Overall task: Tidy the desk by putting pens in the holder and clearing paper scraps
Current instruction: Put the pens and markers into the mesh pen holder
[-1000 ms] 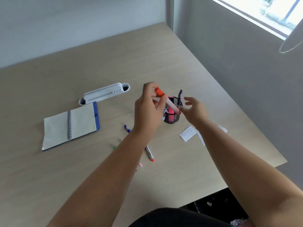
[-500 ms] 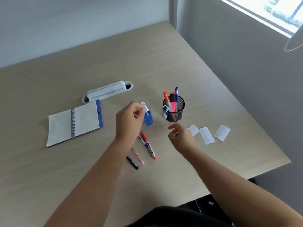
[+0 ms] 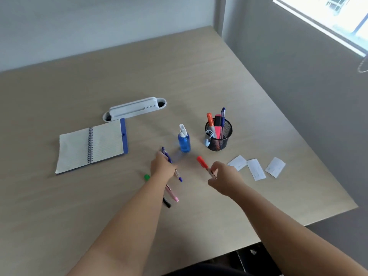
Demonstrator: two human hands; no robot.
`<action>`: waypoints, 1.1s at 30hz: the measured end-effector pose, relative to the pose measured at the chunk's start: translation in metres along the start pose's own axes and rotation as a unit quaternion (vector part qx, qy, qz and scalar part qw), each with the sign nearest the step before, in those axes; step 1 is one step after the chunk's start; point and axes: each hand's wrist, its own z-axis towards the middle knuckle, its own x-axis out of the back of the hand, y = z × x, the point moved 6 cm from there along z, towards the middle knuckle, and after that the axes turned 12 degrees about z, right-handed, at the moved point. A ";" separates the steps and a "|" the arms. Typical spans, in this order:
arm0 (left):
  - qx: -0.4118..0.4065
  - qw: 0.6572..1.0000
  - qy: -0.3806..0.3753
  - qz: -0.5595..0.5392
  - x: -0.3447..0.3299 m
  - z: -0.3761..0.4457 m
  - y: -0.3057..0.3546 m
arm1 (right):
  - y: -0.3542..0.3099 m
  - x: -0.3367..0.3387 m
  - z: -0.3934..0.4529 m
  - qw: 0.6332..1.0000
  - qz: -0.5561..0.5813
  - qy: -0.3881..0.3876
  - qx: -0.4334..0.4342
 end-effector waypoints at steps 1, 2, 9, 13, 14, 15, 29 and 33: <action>0.014 0.999 -0.002 -0.050 -0.001 -0.004 -0.002 | 0.003 0.017 -0.006 0.999 0.037 0.019 0.006; 0.044 0.991 -0.009 -0.127 -0.001 -0.013 -0.003 | 0.004 0.034 -0.011 0.996 0.074 0.042 0.015; -0.066 0.889 0.052 -0.449 0.003 -0.113 0.034 | -0.022 0.129 0.014 0.945 0.228 0.223 0.077; -0.256 0.890 0.126 -0.356 0.047 -0.125 0.113 | -0.038 0.133 0.043 0.950 0.221 0.212 0.065; -0.281 0.888 0.135 -0.337 0.057 -0.121 0.132 | -0.038 0.130 0.048 0.955 0.208 0.205 0.056; -0.295 0.890 0.137 -0.320 0.064 -0.114 0.149 | -0.036 0.128 0.050 0.958 0.198 0.201 0.046; -0.250 0.937 0.200 -0.142 0.078 -0.093 0.076 | 0.008 0.100 0.008 0.941 0.220 0.255 0.028; -0.044 0.990 0.112 -0.078 0.054 -0.068 -0.045 | -0.023 0.022 -0.002 0.974 0.176 0.122 0.070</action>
